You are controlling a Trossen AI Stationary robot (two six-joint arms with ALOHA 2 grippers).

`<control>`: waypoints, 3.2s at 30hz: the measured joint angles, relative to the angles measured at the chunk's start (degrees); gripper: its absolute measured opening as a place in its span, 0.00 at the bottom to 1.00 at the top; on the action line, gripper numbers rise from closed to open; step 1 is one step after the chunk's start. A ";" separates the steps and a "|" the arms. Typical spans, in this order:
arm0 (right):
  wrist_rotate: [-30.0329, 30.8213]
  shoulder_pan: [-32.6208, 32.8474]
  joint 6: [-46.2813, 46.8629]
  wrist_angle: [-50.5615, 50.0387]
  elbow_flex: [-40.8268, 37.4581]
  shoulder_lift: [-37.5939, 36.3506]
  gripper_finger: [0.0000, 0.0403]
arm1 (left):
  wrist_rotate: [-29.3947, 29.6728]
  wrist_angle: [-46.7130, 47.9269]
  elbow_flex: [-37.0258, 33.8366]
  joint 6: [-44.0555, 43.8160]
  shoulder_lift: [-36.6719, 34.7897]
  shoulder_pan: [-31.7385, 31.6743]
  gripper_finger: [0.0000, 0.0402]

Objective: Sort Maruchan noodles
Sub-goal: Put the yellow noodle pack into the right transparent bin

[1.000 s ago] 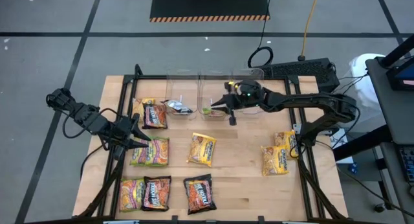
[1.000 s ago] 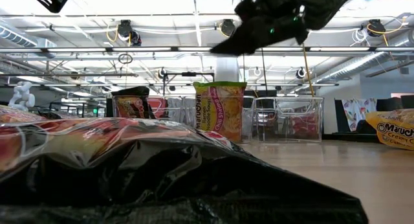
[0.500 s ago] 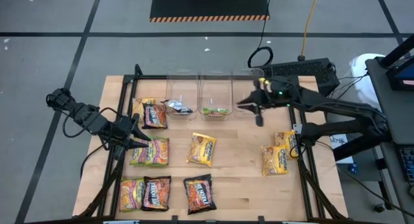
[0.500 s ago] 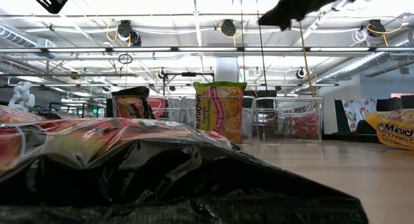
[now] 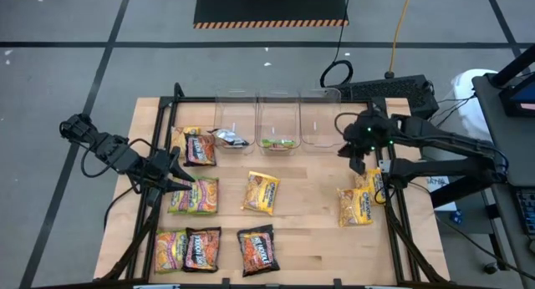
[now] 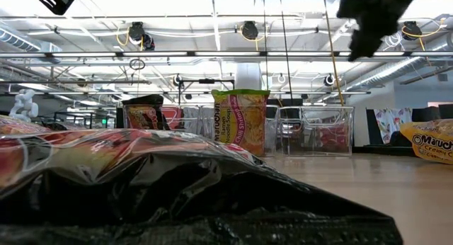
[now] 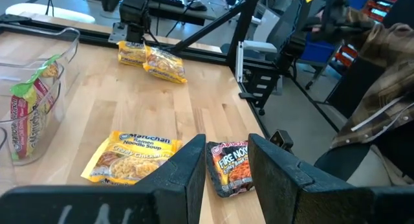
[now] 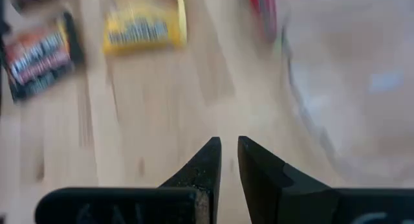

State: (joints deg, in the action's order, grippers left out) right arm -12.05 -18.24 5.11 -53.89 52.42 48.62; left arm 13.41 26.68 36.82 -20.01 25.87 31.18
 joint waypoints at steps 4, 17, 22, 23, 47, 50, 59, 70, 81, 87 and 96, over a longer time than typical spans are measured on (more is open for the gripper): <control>-0.61 0.00 3.61 -8.74 0.00 0.87 0.12 | 0.00 -0.39 0.00 0.01 0.00 -0.02 0.30; -12.23 3.48 13.15 -12.75 -6.66 4.14 0.12 | 0.00 -1.40 0.00 0.02 0.02 0.00 0.30; -12.15 6.07 12.07 -11.30 -8.32 7.15 0.12 | 0.00 -1.38 0.00 0.04 0.02 0.00 0.30; -12.15 6.59 11.62 -10.80 -8.44 7.85 0.12 | 0.00 -1.38 0.00 0.04 0.01 0.00 0.30; -5.99 14.56 -0.01 -3.21 -8.50 20.74 0.12 | 0.01 -1.46 0.00 0.04 0.00 -0.02 0.30; -6.05 14.56 0.03 -1.80 -8.50 20.74 0.12 | 0.00 -1.48 0.00 0.04 0.00 0.00 0.30; -7.75 14.60 0.08 -1.61 -8.50 20.74 0.12 | 0.00 -1.49 0.00 0.02 0.00 0.00 0.30; -7.76 14.60 -0.21 -0.05 -9.23 20.74 0.12 | 0.00 -1.51 0.00 -0.26 0.00 0.00 0.30; -8.37 14.60 0.35 4.24 -13.48 20.74 0.12 | 0.01 -1.51 -0.01 -0.43 0.00 -0.02 0.30; -12.68 14.62 0.05 6.23 -14.45 20.74 0.05 | 0.02 -1.53 0.00 -0.46 0.02 -0.02 0.30; -13.62 14.62 -0.27 8.57 -14.62 20.74 0.00 | 0.02 -1.73 0.00 -0.44 0.02 0.00 0.30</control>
State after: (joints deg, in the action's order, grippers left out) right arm -25.67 -3.62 4.84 -45.33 37.80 69.36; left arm 13.43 24.95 36.82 -20.45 25.89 31.18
